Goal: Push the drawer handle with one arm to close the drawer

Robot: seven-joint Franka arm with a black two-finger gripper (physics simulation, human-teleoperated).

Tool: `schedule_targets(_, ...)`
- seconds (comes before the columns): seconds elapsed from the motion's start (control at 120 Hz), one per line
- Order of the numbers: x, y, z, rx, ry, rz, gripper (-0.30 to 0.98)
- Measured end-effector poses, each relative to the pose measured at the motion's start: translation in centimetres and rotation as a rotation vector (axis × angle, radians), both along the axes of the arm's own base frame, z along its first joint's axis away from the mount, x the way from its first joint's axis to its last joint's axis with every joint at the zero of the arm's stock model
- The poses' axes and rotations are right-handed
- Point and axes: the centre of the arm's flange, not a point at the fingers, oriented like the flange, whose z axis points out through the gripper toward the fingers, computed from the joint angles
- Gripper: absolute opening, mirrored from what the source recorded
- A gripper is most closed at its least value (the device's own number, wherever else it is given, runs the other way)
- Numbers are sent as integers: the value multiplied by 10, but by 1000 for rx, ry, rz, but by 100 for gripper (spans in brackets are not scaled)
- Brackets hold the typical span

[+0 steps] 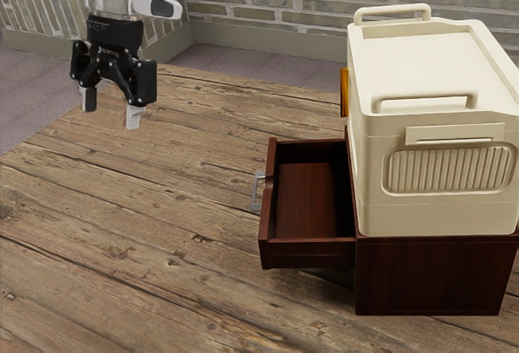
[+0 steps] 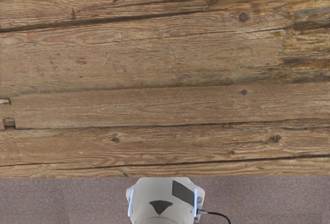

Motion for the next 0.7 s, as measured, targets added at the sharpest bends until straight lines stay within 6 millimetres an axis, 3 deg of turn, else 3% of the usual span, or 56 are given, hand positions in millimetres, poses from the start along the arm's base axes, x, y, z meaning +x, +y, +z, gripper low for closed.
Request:
schedule_targets(0.117, 14, 1, 4, -9, -101, 33, 69)
schedule_targets(0.275, 9, 0, 15, -13, -156, 63, 69)
schedule_targets(0.408, -21, -18, 0, -8, -157, 7, 69)
schedule_targets(0.467, -28, -14, -34, -3, -118, 13, 62)
schedule_targets(0.542, -48, -8, -80, -1, -56, 10, 41)
schedule_targets(0.633, -63, 10, -173, 55, -3, -39, 20)
schedule_targets(0.7, -62, 18, -209, 83, -54, -122, 10)
